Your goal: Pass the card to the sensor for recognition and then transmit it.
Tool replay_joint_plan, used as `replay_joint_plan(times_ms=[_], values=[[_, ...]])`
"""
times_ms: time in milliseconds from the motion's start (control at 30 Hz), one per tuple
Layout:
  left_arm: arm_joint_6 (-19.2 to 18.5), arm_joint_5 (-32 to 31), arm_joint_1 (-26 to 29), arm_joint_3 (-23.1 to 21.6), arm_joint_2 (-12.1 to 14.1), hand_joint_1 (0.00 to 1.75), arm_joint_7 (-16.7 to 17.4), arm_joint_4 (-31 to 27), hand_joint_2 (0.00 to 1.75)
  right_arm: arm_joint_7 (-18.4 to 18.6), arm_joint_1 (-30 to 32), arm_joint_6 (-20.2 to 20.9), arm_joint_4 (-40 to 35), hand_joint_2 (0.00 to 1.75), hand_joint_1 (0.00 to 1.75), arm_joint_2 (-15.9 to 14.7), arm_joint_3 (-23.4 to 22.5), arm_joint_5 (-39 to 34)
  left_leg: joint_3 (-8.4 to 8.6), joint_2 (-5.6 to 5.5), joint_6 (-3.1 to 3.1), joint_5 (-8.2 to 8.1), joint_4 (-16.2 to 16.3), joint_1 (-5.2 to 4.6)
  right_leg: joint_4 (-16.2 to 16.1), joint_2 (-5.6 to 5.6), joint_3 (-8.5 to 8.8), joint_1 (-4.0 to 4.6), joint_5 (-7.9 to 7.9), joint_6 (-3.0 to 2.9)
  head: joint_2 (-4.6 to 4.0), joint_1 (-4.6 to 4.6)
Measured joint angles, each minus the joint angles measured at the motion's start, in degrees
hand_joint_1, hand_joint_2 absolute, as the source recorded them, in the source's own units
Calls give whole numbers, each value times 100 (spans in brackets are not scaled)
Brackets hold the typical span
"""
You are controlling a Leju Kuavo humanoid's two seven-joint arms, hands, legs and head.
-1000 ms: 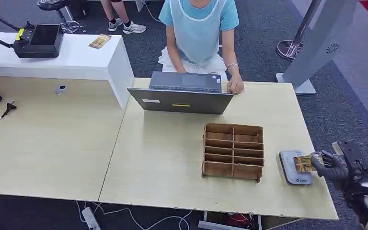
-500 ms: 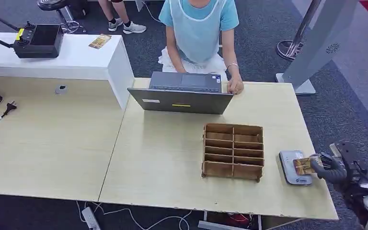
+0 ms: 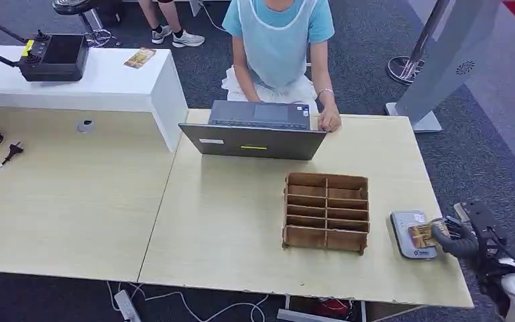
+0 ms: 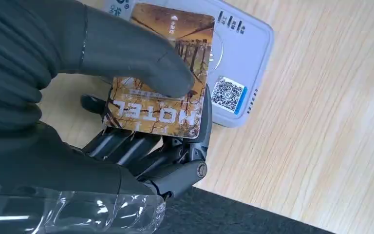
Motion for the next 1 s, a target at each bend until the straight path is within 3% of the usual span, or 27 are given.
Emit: replay_joint_plan(times_ms=[467, 1000], values=[[0, 2, 0, 0, 0, 0, 37, 2, 0, 48, 10, -129, 0, 175, 175, 90, 2, 177, 1, 0, 0, 0, 0, 0, 0, 0, 0, 0, 0, 0, 0, 0], [6, 42, 1, 2, 2, 0, 37, 0, 0, 39, 2, 164, -256, 175, 175, -22, -59, 41, 2, 1, 0, 0, 0, -1, 0, 1, 2, -1, 1, 0, 0, 0]])
